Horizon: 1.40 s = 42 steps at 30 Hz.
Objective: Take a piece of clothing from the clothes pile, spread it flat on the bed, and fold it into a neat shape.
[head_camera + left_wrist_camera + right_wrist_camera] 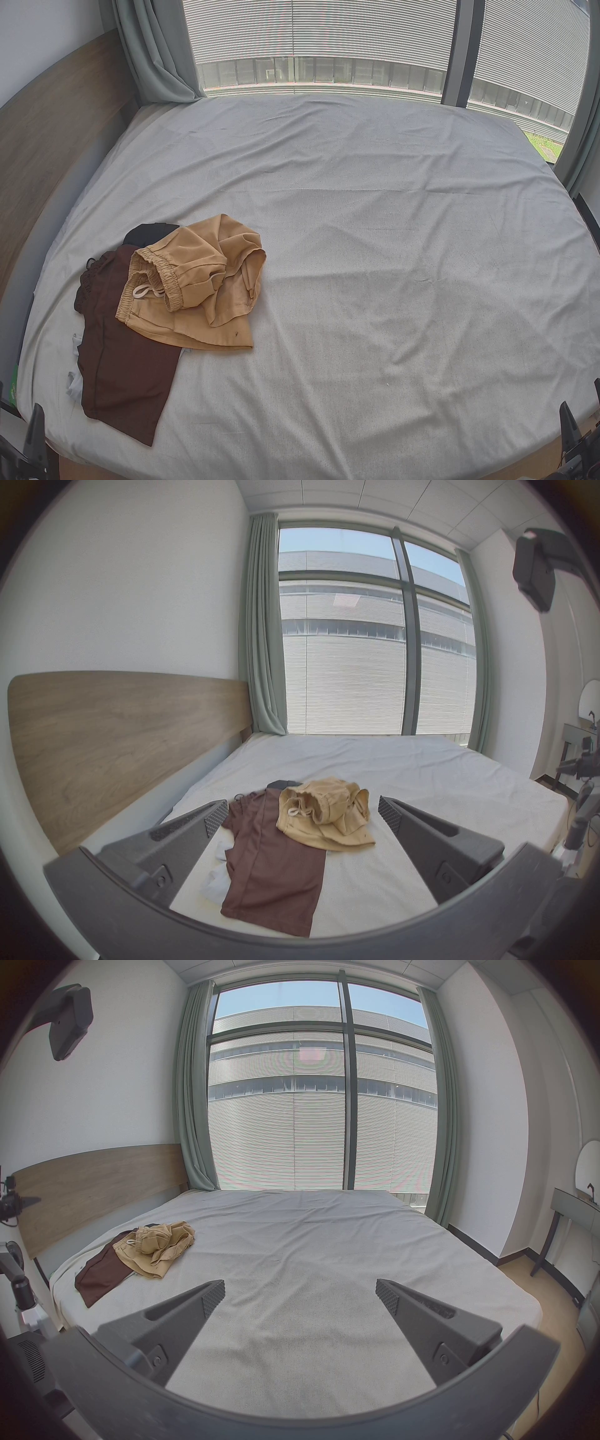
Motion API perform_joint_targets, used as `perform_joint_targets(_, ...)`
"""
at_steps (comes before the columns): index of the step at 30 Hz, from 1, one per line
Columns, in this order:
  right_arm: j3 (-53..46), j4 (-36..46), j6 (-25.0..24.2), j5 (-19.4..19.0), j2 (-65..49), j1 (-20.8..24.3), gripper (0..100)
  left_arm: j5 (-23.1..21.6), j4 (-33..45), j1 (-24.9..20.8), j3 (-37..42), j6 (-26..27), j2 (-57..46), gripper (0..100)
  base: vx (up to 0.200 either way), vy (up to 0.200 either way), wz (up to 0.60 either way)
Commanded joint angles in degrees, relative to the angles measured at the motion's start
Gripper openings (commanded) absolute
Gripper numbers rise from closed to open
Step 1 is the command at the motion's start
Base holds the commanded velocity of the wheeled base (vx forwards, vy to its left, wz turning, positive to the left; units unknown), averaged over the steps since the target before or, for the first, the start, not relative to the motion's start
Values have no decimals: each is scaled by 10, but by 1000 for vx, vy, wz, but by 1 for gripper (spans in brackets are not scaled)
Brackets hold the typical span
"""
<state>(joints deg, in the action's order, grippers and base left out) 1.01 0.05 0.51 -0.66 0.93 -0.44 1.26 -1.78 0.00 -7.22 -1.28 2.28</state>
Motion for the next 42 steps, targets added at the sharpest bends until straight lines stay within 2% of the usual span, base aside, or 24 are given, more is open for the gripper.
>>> perform_joint_targets(1, -9, 0, -2, 0, -4, 1, 100, -6, -2, -18, -11, 0, 54, 100, 0, 0, 0)
perform_joint_targets(11, -9, 0, 0, -1, -3, 1, 100, -44, -5, -31, -28, -21, 111, 100, 0, 0, 0)
perform_joint_targets(18, -9, 0, 0, -2, -4, 1, 100, -61, -21, -66, -56, -68, 207, 100, 0, 0, 0)
perform_joint_targets(23, -9, 0, 0, -2, -4, 1, 100, -81, -44, -67, -91, -97, 286, 100, 0, 0, 0)
perform_joint_targets(32, -9, 0, 1, -3, -4, 2, 100, -128, -104, -64, -94, -98, 401, 100, 0, 0, 0)
perform_joint_targets(42, -9, 0, 1, -3, -4, 1, 100, -136, -156, -60, -97, -100, 495, 100, 0, 0, 0)
